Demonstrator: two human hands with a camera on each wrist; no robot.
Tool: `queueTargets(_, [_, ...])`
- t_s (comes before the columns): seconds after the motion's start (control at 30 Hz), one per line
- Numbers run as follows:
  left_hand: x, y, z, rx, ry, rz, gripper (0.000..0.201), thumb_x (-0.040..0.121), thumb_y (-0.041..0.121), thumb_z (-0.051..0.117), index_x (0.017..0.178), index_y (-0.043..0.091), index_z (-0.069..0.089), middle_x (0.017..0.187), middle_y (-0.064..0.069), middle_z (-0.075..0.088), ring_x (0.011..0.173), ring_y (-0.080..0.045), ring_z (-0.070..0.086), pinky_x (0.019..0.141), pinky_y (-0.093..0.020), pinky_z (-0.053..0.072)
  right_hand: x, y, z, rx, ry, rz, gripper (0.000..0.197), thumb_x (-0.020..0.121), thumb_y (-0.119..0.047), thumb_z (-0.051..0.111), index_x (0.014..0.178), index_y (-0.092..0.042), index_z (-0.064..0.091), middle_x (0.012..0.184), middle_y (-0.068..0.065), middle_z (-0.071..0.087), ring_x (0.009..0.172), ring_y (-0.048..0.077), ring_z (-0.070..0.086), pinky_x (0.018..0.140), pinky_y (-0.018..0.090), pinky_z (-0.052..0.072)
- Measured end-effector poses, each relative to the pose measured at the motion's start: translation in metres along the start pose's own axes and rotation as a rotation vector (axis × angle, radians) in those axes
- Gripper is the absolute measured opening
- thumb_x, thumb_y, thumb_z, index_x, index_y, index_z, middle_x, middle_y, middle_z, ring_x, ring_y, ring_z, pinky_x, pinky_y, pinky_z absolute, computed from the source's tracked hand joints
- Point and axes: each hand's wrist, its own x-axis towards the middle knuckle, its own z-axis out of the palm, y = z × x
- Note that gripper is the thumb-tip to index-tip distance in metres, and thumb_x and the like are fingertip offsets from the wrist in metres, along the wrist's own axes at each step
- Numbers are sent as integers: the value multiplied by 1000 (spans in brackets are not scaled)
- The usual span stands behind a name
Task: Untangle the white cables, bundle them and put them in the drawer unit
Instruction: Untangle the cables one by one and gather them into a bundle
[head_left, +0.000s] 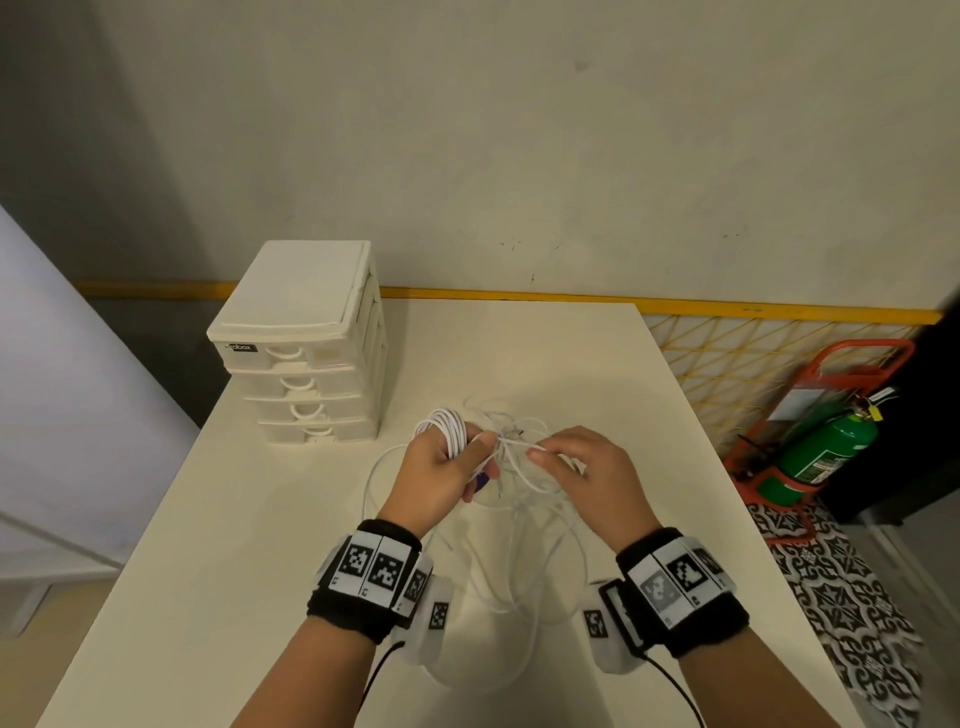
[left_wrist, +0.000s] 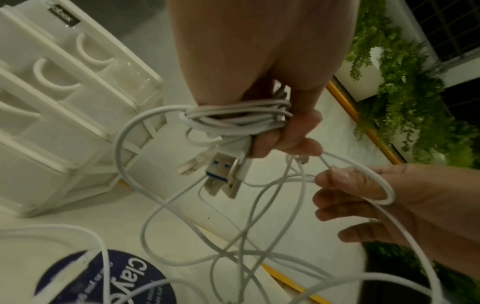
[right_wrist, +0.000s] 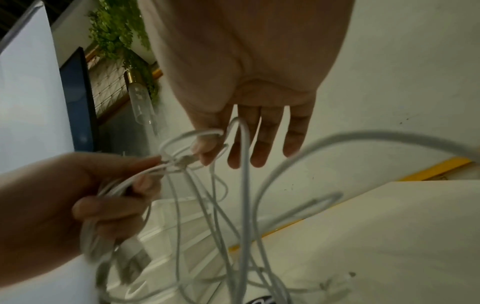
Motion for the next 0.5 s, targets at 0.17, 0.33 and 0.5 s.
queueTargets(0.17, [-2, -1, -9, 1, 28, -64, 30, 96, 11, 52, 70, 1, 61, 45, 2, 60, 38, -13, 45, 46, -23, 40, 13, 7, -25, 228, 217, 190, 18, 86, -16, 64, 75, -31, 66, 77, -8, 68, 72, 3, 60, 71, 12, 45])
queueTargets(0.33, [-2, -2, -12, 8, 45, -119, 30, 92, 11, 58, 64, 18, 61, 43, 5, 52, 39, -6, 44, 44, -19, 36, 18, 19, -35, 247, 278, 288, 10, 89, -16, 59, 87, -17, 68, 74, 0, 65, 62, 16, 62, 60, 19, 47])
queueTargets(0.5, [-1, -4, -18, 47, 41, -198, 20, 89, 19, 64, 71, 13, 67, 40, 7, 48, 37, -6, 42, 41, -18, 35, 24, 45, -41, 319, 420, 488, 19, 91, -13, 50, 79, -20, 64, 79, 5, 61, 61, 18, 60, 56, 29, 45])
